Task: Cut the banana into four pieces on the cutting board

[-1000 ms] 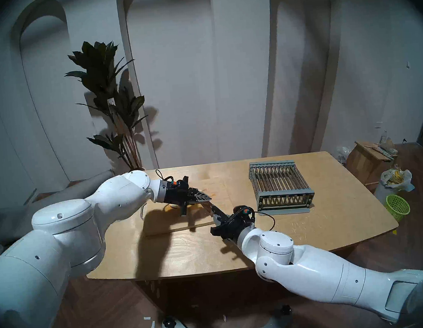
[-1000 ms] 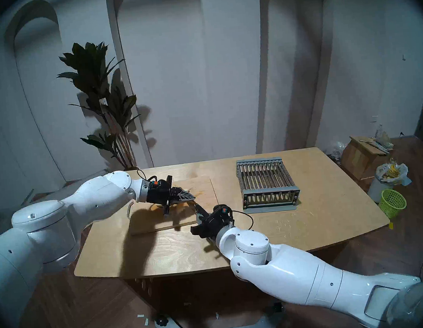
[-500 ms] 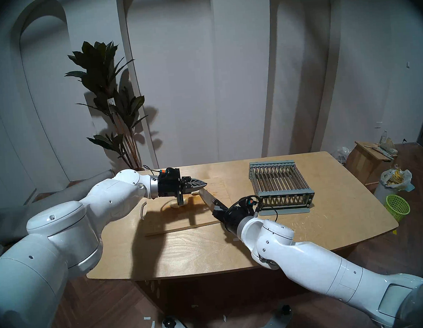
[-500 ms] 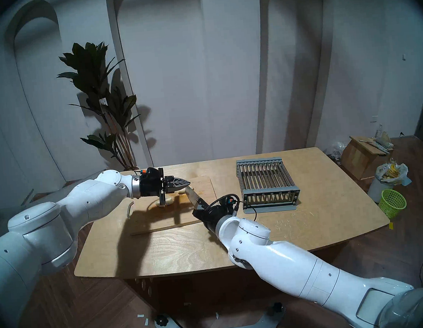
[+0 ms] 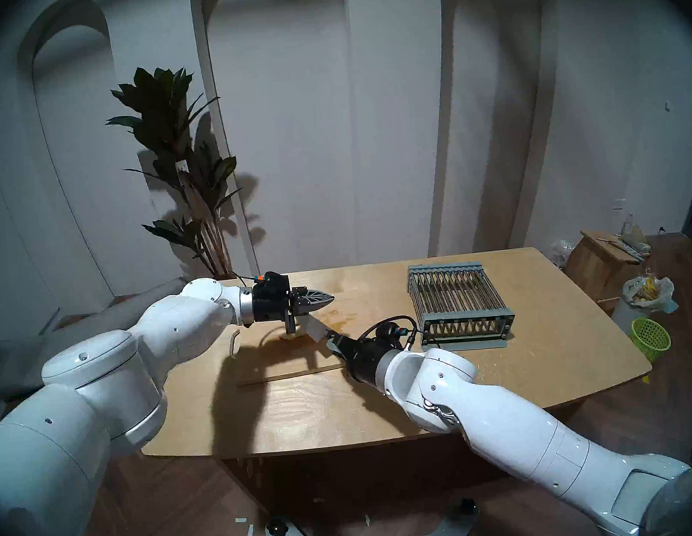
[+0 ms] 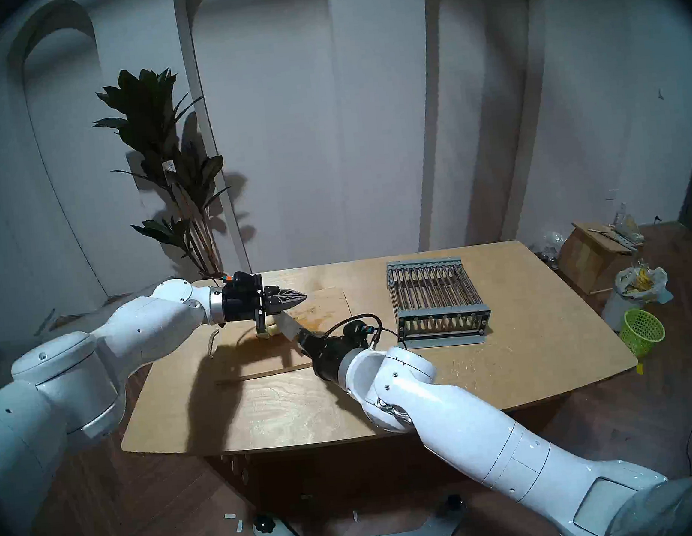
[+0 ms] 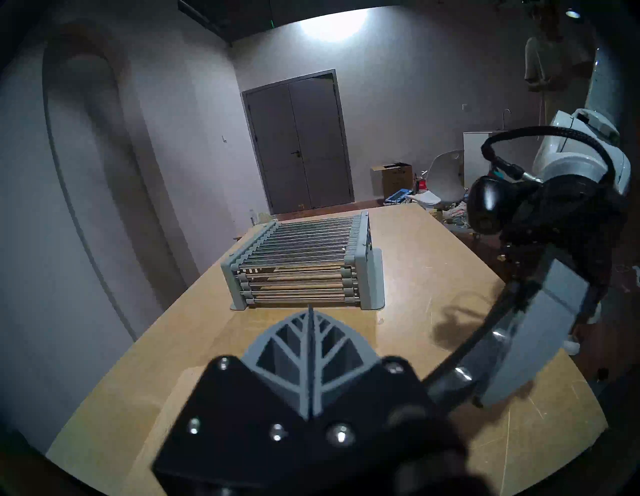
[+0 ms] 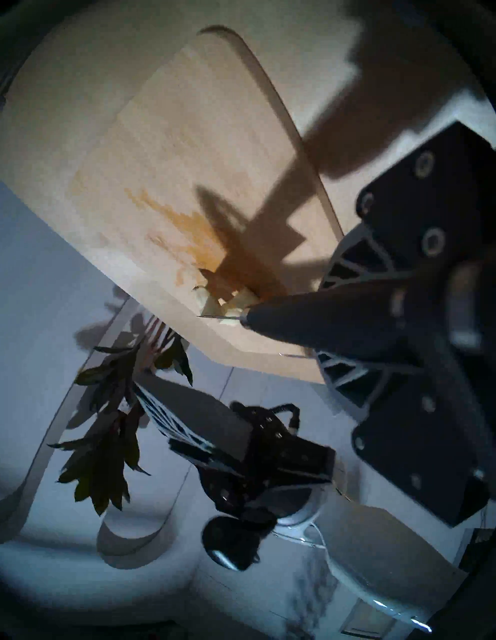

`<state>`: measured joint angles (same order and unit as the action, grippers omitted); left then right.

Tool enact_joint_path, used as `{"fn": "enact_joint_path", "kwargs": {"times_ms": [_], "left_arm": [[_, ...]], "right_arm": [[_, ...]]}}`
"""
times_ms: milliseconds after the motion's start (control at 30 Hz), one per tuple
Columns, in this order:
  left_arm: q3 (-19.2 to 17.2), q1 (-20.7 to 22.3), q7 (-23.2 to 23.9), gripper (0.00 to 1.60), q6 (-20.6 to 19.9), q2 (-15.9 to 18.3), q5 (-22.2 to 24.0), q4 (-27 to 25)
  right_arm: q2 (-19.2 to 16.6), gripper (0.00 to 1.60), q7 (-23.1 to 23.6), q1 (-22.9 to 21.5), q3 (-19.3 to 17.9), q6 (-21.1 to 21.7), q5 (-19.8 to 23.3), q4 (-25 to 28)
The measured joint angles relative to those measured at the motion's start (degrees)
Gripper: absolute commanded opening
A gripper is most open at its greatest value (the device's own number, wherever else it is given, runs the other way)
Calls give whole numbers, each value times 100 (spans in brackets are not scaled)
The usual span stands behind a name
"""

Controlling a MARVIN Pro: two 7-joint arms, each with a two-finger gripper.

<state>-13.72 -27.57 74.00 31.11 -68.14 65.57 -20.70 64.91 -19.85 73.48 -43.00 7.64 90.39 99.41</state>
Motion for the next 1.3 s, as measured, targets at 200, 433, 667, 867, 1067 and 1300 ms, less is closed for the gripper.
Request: {"fn": "enact_joint_path", "kwargs": {"times_ms": [200,433,667,867,1067,1300], "left_arm": [[-343,-50,69,0,-117,33,403,-47],[-868,-129,115,0,-362,39,1070,-77],[-1332,-244,248,0,-633,12,1684,-80],[-1502,-334,398,0,-740,-37,1897,-23],[-1624,-397,269,0,-434,-53,1955,-90],[-2051,-414,-470,0,141,-143,2294,4]], "right_arm": [[-190,0,11,-169,350,60,-793,248],[-491,0,0,-354,776,171,-1840,473],[-779,0,-22,-410,875,-1,-2586,625],[-982,0,-170,-370,866,-274,-3021,832],[-1148,0,-339,-202,822,-610,-3228,997],[-1313,0,-487,-43,697,-877,-3267,1042]]}}
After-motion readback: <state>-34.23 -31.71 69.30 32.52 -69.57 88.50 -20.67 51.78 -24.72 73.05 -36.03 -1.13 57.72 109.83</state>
